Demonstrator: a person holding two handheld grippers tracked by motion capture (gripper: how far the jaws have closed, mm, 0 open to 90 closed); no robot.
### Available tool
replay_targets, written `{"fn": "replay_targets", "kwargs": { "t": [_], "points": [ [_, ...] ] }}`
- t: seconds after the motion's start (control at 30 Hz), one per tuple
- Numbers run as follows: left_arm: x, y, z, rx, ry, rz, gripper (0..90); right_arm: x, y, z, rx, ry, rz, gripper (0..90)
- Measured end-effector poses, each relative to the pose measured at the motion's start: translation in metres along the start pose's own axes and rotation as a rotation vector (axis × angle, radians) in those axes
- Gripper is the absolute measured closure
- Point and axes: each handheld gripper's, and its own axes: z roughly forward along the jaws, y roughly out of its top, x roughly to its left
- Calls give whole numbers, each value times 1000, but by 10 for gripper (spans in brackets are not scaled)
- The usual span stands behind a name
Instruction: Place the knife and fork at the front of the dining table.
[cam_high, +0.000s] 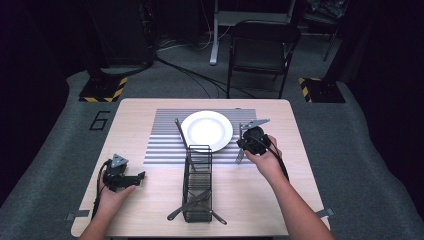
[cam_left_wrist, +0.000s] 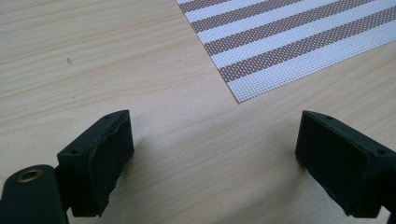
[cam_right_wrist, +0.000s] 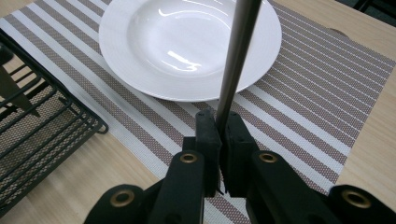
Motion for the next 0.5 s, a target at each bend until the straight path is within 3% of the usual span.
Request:
{"fn": "replay_targets", "kwargs": {
  "t": [0.2, 0.5],
  "points": [
    [0, 0, 0, 0, 0, 0, 111, -4, -4, 9, 16, 0, 4, 871],
    [0, 0, 0, 0, 0, 0, 111, -11, -2, 19, -11, -1, 34, 864]
  ]
}}
